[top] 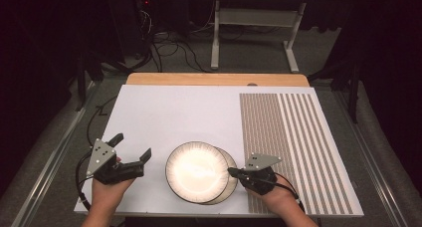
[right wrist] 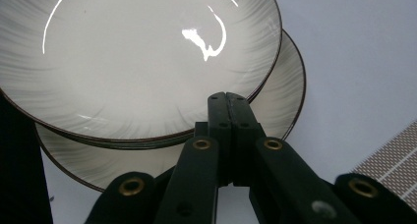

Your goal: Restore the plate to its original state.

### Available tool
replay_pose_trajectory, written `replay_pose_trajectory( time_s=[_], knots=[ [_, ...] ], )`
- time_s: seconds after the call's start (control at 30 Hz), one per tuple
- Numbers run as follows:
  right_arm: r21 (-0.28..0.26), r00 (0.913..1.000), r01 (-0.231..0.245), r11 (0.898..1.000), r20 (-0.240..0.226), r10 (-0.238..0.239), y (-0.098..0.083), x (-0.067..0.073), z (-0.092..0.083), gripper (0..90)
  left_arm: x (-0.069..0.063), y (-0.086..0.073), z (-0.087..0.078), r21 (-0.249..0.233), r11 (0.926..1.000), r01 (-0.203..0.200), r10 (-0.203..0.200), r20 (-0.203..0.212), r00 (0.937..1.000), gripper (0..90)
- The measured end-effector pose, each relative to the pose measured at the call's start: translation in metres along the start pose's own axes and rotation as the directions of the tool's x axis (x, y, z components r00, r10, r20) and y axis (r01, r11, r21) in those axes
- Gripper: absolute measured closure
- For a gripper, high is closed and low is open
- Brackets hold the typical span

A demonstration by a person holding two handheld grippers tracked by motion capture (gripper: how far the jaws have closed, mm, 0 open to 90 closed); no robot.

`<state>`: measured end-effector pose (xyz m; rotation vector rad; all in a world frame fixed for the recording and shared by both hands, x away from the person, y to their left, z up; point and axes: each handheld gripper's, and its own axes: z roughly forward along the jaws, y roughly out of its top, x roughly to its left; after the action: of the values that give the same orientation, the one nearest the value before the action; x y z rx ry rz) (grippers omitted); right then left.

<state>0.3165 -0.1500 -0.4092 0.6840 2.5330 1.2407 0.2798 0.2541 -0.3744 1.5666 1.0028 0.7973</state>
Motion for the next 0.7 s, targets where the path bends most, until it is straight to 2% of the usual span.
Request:
replay_pose_trajectory(
  time_s=[0.7],
  knots=[
    [0.005, 0.9999, -0.001, 1.000, 0.011, 0.001, -0.0013, -0.0017, -0.0053, 90.0, -0.0017, -0.0001, 0.0008, -0.002, 1.0000, 0.000, 0.000, 0.003, 1.0000, 0.5]
  ],
)
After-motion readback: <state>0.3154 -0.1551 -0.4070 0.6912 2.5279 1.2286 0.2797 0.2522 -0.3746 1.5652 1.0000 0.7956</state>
